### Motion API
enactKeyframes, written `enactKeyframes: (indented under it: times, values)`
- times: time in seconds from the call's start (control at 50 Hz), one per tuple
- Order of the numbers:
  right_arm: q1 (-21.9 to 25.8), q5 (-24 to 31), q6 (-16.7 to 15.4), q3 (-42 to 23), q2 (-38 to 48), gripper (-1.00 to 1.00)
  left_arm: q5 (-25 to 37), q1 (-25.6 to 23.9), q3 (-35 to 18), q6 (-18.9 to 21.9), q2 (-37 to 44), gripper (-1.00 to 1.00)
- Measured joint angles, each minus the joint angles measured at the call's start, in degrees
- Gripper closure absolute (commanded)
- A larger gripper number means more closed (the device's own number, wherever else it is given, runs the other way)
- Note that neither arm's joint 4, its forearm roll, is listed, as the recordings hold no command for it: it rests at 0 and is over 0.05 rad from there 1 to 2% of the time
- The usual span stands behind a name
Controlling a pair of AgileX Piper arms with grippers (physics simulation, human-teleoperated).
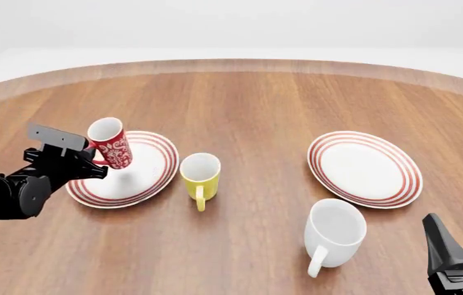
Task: Put the red mug on the left plate.
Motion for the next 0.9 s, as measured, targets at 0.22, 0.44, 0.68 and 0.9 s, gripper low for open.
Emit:
enactKeyframes:
  times: [0.22,0.44,0.68,0.9]
  values:
    - [0.0,0.0,0.0,0.0,0.0,-1.00,-1.6,-0.1,0.4,-0.8,2.1,1.00]
    - [0.0,0.0,0.0,0.0,0.0,-1.00,-2.4,-0.4,0.8,-1.2,3.4,1.00]
    - [0.0,0.0,0.0,0.0,0.0,-1.00,-2.2,-1.3,1.0,-1.6,4.1,-1.00]
    - [0.0,0.0,0.0,0.0,0.0,-1.00,-0.9,-1.3,1.5,-1.8,3.2,-1.00]
